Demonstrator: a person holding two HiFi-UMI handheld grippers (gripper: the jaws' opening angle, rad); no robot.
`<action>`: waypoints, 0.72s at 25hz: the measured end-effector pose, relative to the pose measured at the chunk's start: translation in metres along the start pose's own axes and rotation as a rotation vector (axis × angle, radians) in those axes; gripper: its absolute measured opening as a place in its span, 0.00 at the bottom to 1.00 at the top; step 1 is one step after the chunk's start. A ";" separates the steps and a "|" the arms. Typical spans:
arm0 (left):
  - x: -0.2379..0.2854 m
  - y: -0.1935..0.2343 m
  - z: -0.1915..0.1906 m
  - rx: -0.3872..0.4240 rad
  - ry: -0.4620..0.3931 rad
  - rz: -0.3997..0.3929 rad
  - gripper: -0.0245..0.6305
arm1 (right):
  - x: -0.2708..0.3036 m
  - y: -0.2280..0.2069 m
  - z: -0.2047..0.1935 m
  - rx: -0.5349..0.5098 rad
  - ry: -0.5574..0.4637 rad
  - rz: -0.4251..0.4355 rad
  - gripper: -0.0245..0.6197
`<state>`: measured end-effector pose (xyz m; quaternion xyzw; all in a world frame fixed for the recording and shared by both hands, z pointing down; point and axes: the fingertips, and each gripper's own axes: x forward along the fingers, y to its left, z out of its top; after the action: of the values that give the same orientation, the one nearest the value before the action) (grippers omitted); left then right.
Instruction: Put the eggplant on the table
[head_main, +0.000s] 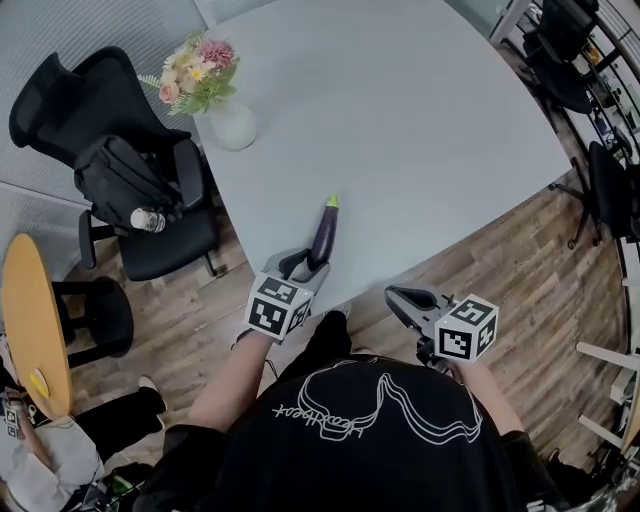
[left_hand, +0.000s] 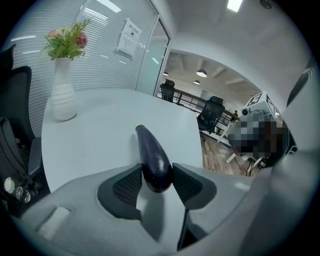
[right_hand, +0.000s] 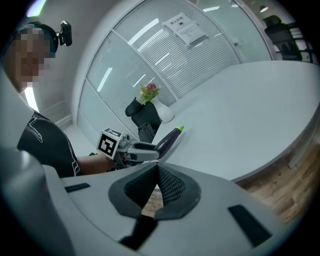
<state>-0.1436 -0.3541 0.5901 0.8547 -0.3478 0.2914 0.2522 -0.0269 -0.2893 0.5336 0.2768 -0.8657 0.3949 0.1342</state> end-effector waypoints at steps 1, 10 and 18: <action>0.002 0.001 -0.002 -0.002 0.004 0.000 0.33 | 0.001 -0.002 -0.003 0.005 0.007 -0.001 0.05; 0.011 0.009 -0.014 0.004 0.043 0.015 0.33 | 0.004 -0.008 -0.021 0.034 0.038 -0.002 0.05; 0.012 0.009 -0.014 -0.012 0.021 0.018 0.33 | 0.008 -0.007 -0.032 0.083 0.039 0.013 0.05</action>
<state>-0.1477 -0.3562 0.6095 0.8468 -0.3548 0.3004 0.2583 -0.0284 -0.2715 0.5624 0.2687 -0.8477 0.4365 0.1367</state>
